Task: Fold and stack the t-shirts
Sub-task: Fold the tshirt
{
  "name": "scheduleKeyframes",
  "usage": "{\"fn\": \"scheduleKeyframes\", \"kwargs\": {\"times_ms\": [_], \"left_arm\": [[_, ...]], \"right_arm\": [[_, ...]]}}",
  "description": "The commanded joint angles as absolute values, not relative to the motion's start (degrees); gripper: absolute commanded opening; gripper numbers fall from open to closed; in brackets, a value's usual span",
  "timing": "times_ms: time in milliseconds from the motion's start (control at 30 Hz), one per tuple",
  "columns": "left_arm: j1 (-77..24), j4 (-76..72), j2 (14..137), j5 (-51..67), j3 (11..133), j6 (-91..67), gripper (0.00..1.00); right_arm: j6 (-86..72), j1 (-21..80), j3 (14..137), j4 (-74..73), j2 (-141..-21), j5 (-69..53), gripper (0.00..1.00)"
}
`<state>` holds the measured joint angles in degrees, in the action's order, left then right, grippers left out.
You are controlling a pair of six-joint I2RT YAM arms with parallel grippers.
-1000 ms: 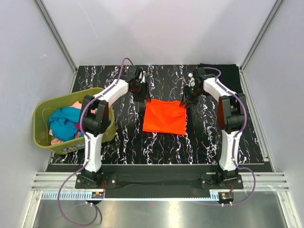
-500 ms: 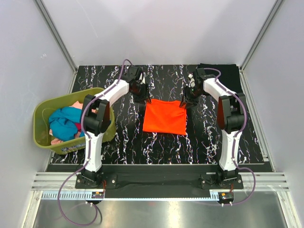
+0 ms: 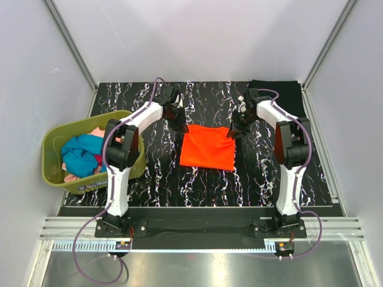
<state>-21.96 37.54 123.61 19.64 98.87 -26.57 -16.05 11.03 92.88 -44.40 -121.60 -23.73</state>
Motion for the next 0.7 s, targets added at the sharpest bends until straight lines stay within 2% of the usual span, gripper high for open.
{"fn": "scheduleKeyframes", "kwargs": {"times_ms": [0,33,100,200,433,600,667], "left_arm": [[-22.1,35.2,120.5,21.4,97.9,-26.7,0.13],[-22.1,35.2,120.0,21.1,97.6,-26.8,0.10],[-22.1,34.2,118.0,20.0,95.8,-26.8,0.04],[-22.1,33.2,113.7,18.9,92.8,-27.1,0.00],[-22.7,33.3,103.8,17.8,90.1,-27.7,0.00],[-22.6,34.3,106.0,18.5,95.7,-28.4,0.02],[-22.6,35.1,110.4,17.9,100.3,-28.0,0.03]], "right_arm": [[-17.9,10.9,91.8,-41.6,-116.7,-26.5,0.29],[-18.2,10.8,90.7,-41.1,-115.7,-26.7,0.16],[-18.9,10.9,89.3,-40.1,-113.5,-26.4,0.01],[-20.1,10.9,88.0,-40.2,-110.1,-25.9,0.00],[-21.7,11.0,87.3,-44.6,-102.5,-25.5,0.00],[-20.2,10.9,90.7,-45.9,-105.1,-24.4,0.00],[-19.3,10.7,92.5,-45.3,-107.3,-23.8,0.00]]}}
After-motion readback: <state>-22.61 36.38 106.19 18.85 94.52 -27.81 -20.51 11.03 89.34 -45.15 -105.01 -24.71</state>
